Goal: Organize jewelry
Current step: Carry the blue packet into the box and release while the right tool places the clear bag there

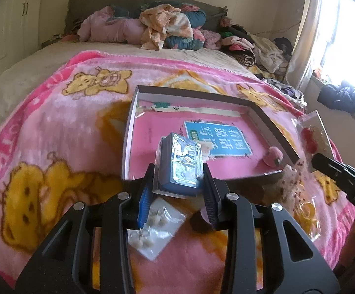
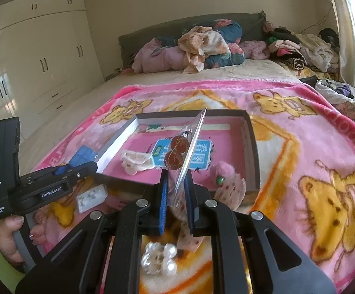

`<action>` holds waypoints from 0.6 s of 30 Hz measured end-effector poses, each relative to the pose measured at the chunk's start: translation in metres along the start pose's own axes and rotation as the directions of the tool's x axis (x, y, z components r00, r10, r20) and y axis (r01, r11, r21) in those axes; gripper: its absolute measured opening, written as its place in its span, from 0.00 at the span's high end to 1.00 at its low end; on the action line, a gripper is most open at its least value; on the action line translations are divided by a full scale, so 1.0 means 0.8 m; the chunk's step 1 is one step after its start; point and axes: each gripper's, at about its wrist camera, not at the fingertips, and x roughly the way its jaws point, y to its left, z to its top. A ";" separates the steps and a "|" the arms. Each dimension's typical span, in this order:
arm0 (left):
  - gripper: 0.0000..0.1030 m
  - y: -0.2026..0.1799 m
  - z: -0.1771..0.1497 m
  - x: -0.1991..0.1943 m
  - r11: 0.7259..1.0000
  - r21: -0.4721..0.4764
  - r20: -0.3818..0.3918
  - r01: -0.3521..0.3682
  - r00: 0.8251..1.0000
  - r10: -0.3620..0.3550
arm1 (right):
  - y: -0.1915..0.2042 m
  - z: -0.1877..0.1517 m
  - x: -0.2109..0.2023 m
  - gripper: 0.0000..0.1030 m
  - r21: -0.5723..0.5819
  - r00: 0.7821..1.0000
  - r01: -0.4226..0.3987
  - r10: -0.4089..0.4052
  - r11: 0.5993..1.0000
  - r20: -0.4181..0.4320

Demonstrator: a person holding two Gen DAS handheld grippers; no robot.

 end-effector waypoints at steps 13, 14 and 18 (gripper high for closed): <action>0.73 0.005 0.026 0.032 0.999 0.024 -0.011 -0.027 1.000 0.028 | -0.033 0.023 0.029 0.87 -0.005 0.998 0.063 -0.063 0.998 0.002; 0.73 0.005 0.027 0.034 0.999 0.026 -0.013 -0.029 0.999 0.029 | -0.036 0.024 0.032 0.87 -0.005 0.998 0.067 -0.067 0.998 -0.001; 0.73 0.003 0.032 0.047 0.999 0.032 -0.022 -0.035 0.999 0.035 | -0.045 0.028 0.045 0.87 -0.008 0.997 0.076 -0.077 0.997 -0.016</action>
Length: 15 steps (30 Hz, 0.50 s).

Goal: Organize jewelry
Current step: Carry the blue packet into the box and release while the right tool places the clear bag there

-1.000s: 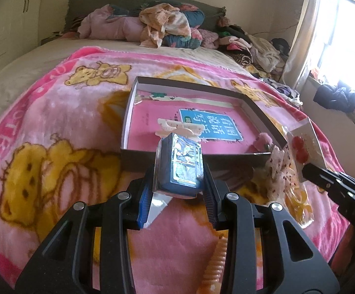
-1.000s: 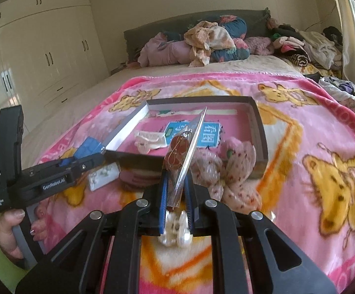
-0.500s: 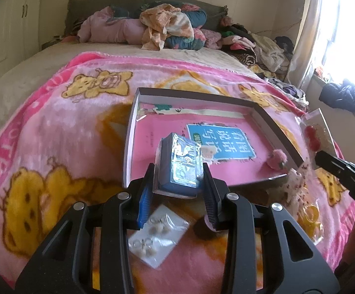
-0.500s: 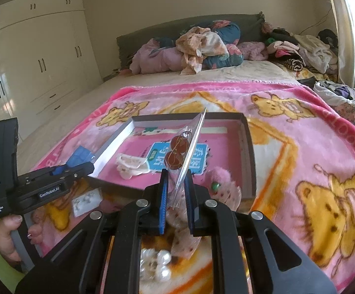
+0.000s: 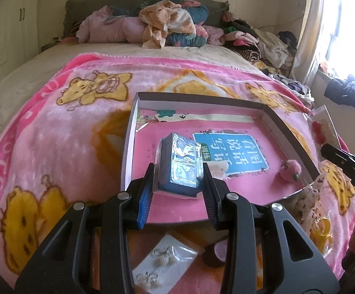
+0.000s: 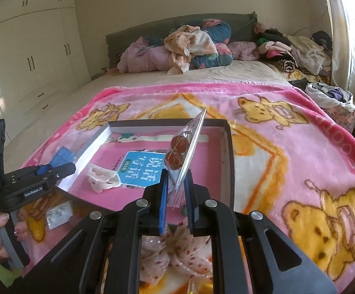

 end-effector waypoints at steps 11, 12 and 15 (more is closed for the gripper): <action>0.73 0.004 0.005 0.032 1.000 0.002 -0.047 -0.021 0.999 0.021 | -0.011 0.008 0.038 0.87 -0.008 0.999 0.014 -0.014 1.000 -0.042; 0.73 0.005 0.005 0.036 1.000 0.002 -0.053 -0.021 0.998 0.021 | -0.012 0.009 0.042 0.87 -0.006 0.999 0.015 -0.015 1.000 -0.047; 0.73 0.005 0.002 0.042 0.999 0.008 -0.061 -0.032 0.998 0.033 | -0.014 0.010 0.055 0.87 -0.002 0.997 0.018 -0.018 1.000 -0.069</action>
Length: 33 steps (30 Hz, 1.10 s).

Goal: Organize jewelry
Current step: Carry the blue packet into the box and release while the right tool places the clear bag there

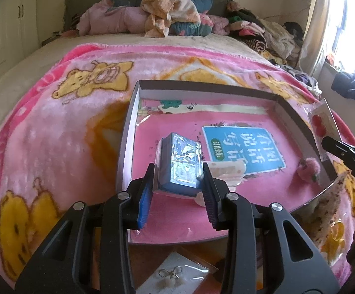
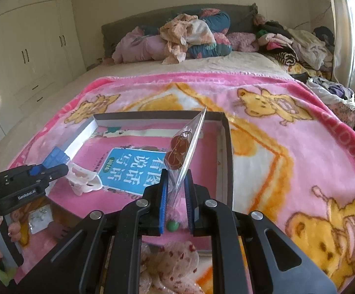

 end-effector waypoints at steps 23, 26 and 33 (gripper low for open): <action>0.72 -0.017 -0.001 0.012 0.999 0.022 0.003 0.028 1.000 -0.028 | -0.003 -0.001 0.039 0.72 0.004 0.997 -0.015 0.016 1.000 -0.071; 0.66 -0.018 -0.001 0.012 1.000 0.020 0.004 0.022 1.000 -0.023 | -0.005 -0.004 0.029 0.59 0.012 0.999 -0.029 0.029 1.000 -0.044; 0.55 -0.019 -0.002 0.002 1.000 0.012 0.024 0.025 0.999 -0.026 | -0.004 -0.008 0.000 0.38 0.013 1.000 -0.025 0.024 1.000 0.016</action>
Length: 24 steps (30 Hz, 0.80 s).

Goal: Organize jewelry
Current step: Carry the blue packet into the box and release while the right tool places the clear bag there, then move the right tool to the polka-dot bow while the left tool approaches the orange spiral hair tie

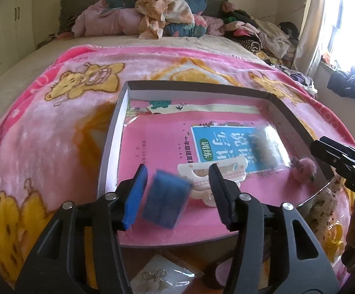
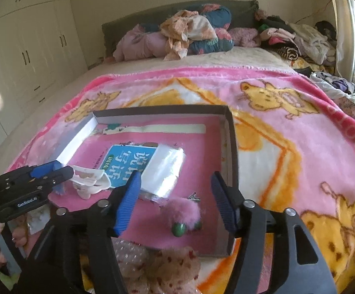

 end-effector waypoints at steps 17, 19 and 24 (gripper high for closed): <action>0.20 -0.013 -0.002 -0.065 1.000 0.003 0.102 -0.005 0.995 0.005 | 0.006 -0.015 -0.084 0.18 -0.007 0.991 0.018 -0.017 1.000 0.134; 0.16 -0.013 -0.004 -0.073 1.000 0.002 0.109 -0.006 0.994 0.006 | 0.007 -0.019 -0.091 0.18 -0.010 0.990 0.022 -0.021 1.000 0.140; 0.13 -0.012 -0.011 -0.092 1.000 -0.003 0.129 -0.002 0.992 0.002 | 0.013 -0.030 -0.108 0.18 -0.028 0.988 0.032 -0.027 0.999 0.154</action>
